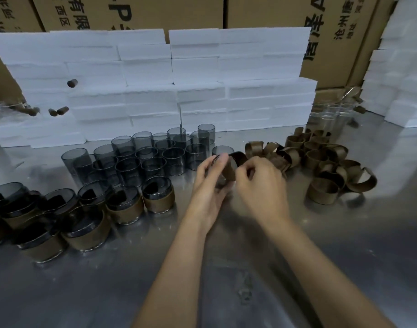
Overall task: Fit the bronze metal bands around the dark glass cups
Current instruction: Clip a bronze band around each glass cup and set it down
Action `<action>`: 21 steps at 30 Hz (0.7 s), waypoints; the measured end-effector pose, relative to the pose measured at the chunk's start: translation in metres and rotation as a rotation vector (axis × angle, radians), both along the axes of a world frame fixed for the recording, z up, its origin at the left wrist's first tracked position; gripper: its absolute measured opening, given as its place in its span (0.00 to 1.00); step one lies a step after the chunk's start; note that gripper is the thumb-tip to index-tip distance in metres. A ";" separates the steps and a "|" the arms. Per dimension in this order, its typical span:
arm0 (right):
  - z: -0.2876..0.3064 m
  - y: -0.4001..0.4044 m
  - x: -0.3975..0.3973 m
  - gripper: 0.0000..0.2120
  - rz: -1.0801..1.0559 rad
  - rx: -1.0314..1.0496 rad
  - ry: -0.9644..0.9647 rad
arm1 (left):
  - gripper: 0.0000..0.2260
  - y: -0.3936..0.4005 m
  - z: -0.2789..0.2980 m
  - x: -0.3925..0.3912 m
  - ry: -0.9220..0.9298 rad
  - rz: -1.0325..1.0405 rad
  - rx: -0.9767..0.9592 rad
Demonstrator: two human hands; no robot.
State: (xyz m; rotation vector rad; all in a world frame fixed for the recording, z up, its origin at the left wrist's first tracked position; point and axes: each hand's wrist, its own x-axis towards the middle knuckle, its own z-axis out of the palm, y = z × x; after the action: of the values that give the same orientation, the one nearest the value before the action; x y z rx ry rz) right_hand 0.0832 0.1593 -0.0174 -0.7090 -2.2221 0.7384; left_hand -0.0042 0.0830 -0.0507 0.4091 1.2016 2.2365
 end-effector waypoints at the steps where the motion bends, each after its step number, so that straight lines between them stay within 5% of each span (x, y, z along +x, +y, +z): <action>1: -0.004 -0.002 0.002 0.09 -0.027 0.004 0.018 | 0.39 0.001 -0.001 0.001 0.021 0.003 -0.020; 14: 0.004 0.009 0.002 0.07 0.053 -0.352 0.420 | 0.25 0.004 -0.003 -0.001 0.027 0.000 -0.072; 19: 0.006 0.019 -0.026 0.32 0.231 -0.760 0.029 | 0.27 0.001 0.000 -0.001 -0.023 -0.042 0.001; 21: -0.006 0.019 -0.028 0.33 0.317 -0.789 -0.004 | 0.27 0.001 0.000 -0.001 -0.022 -0.047 0.007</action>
State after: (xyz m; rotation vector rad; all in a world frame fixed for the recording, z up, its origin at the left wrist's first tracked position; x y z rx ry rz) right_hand 0.0548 0.1782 -0.0230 -0.7078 -2.0328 1.8201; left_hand -0.0050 0.0837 -0.0506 0.4106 1.1618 2.2002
